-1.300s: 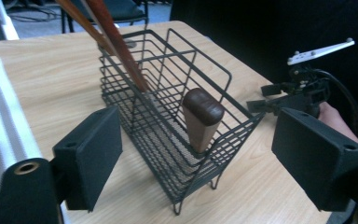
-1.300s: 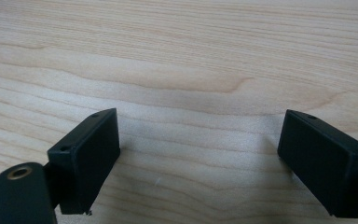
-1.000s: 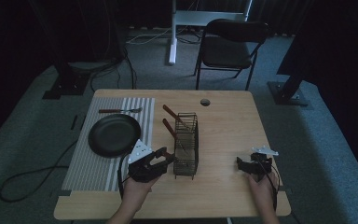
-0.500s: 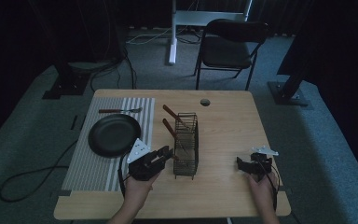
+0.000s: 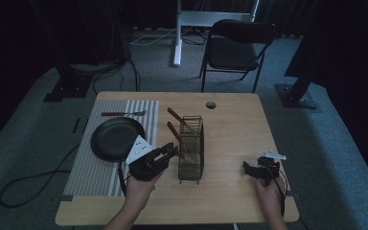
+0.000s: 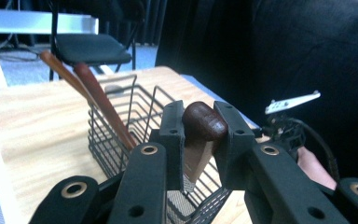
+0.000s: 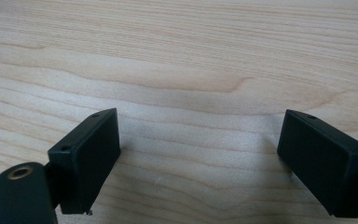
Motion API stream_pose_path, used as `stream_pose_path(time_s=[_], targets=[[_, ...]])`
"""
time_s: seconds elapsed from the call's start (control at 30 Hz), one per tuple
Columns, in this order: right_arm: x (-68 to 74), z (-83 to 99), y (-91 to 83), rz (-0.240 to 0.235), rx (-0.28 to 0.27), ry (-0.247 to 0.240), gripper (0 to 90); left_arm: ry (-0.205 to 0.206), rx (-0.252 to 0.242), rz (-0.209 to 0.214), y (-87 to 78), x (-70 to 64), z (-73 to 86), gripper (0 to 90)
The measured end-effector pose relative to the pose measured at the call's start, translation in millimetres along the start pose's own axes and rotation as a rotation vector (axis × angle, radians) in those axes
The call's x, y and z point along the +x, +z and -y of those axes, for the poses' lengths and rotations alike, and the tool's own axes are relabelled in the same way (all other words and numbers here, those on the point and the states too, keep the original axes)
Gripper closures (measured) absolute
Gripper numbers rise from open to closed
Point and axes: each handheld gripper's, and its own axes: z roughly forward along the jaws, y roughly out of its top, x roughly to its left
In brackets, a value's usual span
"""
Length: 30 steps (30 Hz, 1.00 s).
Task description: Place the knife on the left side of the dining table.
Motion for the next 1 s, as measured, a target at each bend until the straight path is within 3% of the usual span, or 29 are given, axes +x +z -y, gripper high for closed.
stream_pose_path(time_s=[0.53,0.8,1.0], targets=[[0.0,0.1,0.1,0.000,-0.001,-0.001,12.0,0.041,-0.095,0.009,-42.2,1.2,-43.1,75.9],[0.0,0.0,0.1,0.000,-0.001,-0.001,12.0,0.052,-0.125,0.001,-59.0,3.1,-51.3,75.9],[-0.1,0.1,0.1,0.000,-0.001,-0.001,12.0,0.056,-0.121,-0.003,-69.9,8.9,-51.3,75.9]])
